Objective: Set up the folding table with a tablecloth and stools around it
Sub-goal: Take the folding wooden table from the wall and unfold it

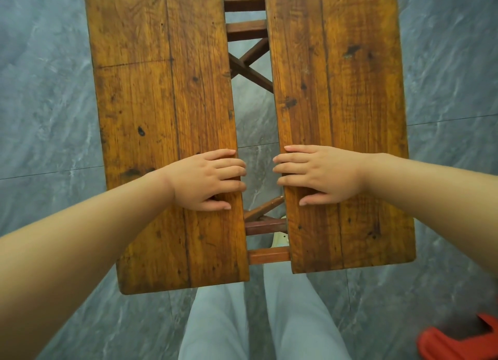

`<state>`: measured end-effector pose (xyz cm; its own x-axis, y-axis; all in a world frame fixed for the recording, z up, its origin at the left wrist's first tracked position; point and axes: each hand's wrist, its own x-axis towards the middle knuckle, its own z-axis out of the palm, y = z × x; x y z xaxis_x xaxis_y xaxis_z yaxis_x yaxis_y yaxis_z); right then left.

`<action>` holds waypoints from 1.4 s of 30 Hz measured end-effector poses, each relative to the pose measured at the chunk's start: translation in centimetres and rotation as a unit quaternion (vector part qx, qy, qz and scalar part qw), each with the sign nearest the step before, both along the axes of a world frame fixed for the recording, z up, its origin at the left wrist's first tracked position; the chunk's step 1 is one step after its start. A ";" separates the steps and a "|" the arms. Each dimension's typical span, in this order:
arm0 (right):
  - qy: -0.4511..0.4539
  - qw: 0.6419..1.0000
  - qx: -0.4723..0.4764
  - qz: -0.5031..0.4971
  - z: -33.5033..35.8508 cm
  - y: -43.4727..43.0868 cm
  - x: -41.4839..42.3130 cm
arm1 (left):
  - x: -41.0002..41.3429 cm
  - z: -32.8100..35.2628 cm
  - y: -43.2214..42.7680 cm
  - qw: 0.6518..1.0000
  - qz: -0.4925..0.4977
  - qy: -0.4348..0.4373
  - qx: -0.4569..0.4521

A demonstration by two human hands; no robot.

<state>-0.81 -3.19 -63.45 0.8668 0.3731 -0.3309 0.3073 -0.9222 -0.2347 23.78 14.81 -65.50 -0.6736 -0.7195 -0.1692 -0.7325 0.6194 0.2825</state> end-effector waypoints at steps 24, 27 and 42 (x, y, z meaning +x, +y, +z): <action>0.039 0.988 -0.057 -0.137 -1.9 2.4 -2.3 | -1.8 -2.1 2.9 0.982 0.179 -0.060 0.009; 0.067 0.969 -0.084 -0.222 -2.5 2.8 -3.0 | -2.5 -2.2 4.0 0.948 0.297 -0.108 0.037; 0.200 0.933 -0.090 -0.286 -4.4 3.6 -4.5 | -1.1 -4.4 5.3 0.901 0.354 -0.171 0.185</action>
